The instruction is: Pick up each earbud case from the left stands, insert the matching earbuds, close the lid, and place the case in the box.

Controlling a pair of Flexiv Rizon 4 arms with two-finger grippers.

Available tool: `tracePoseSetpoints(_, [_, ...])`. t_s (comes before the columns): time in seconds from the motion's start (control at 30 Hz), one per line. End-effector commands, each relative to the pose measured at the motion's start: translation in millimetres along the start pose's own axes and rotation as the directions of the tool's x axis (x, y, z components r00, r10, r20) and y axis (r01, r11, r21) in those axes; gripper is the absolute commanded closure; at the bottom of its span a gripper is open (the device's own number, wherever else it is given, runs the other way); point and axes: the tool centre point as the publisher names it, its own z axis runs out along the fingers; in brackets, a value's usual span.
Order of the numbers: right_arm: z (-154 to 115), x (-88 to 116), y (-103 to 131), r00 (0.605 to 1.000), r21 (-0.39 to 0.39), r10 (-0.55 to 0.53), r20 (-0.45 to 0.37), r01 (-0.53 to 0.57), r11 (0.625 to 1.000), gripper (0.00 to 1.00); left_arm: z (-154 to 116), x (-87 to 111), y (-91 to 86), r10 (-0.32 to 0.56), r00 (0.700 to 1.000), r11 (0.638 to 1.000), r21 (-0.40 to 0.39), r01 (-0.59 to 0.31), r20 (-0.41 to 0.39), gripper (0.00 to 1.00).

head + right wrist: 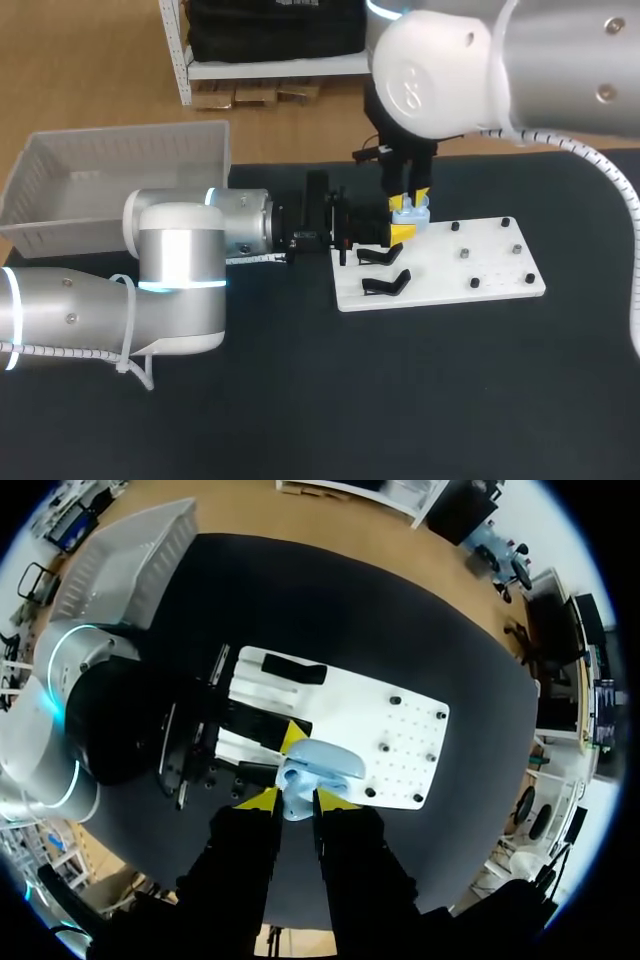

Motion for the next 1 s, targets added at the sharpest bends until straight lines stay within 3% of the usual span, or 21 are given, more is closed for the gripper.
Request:
tracePoseSetpoints(0.03, [0.7, 1.3, -2.1, 1.000, -0.001, 0.005, 0.003, -0.005, 1.000, 1.00, 0.3, 0.7, 0.6, 0.001, 1.000, 1.000, 0.000, -0.001, 0.002, 1.00])
tracePoseSetpoints(1.0, [5.5, -3.6, 2.2, 1.000, -0.003, -0.017, -0.002, 0.017, 1.000, 1.00, 0.3, 0.7, 0.6, 0.001, 1.000, 1.000, 0.000, -0.001, 0.002, 1.00])
